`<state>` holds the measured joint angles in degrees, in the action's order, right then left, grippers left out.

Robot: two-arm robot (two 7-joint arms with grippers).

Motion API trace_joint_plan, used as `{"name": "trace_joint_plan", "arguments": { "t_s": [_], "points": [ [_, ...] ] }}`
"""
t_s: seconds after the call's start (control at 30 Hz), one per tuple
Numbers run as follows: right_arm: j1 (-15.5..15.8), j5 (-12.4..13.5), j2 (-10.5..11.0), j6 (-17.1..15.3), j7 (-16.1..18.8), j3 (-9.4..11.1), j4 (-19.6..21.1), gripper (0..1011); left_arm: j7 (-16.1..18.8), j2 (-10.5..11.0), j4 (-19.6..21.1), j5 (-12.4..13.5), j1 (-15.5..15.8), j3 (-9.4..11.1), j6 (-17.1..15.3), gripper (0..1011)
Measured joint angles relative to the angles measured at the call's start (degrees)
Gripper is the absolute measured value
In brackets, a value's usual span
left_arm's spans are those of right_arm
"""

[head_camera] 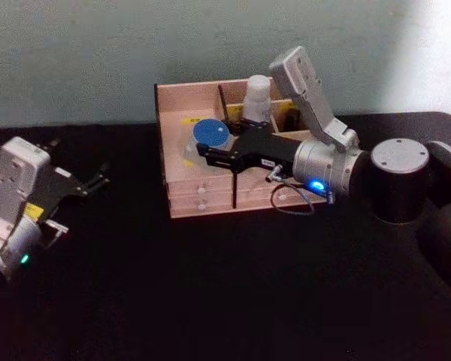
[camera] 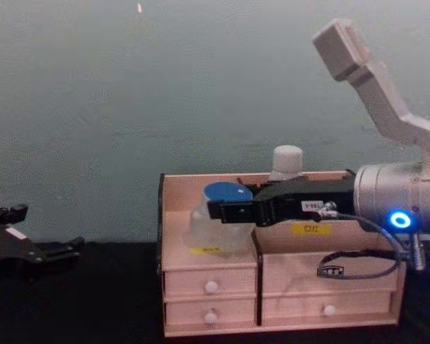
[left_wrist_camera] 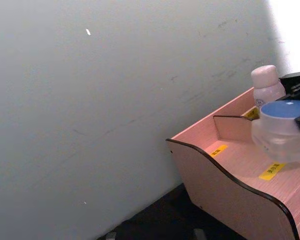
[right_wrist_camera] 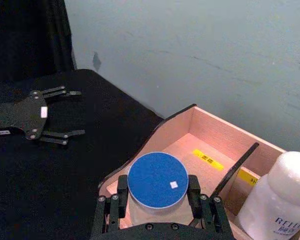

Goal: Pick up the facial cleanser and watermelon frost from the table and place them into the tiered storage box.

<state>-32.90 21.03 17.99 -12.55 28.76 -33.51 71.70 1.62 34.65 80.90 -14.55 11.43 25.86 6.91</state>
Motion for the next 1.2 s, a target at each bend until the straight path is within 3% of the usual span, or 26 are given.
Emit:
{"name": "trace_joint_plan", "arguments": {
  "t_s": [0.87,1.2],
  "points": [
    [-5.16,-1.72,-5.56,1.0,0.64,0.42,-10.7,712,0.0,0.0,0.0,0.0,0.0,0.0,0.0,1001],
    [-5.77,-1.87,-6.67,0.87,0.68,0.88,-12.55,712,0.0,0.0,0.0,0.0,0.0,0.0,0.0,1001]
  ]
}}
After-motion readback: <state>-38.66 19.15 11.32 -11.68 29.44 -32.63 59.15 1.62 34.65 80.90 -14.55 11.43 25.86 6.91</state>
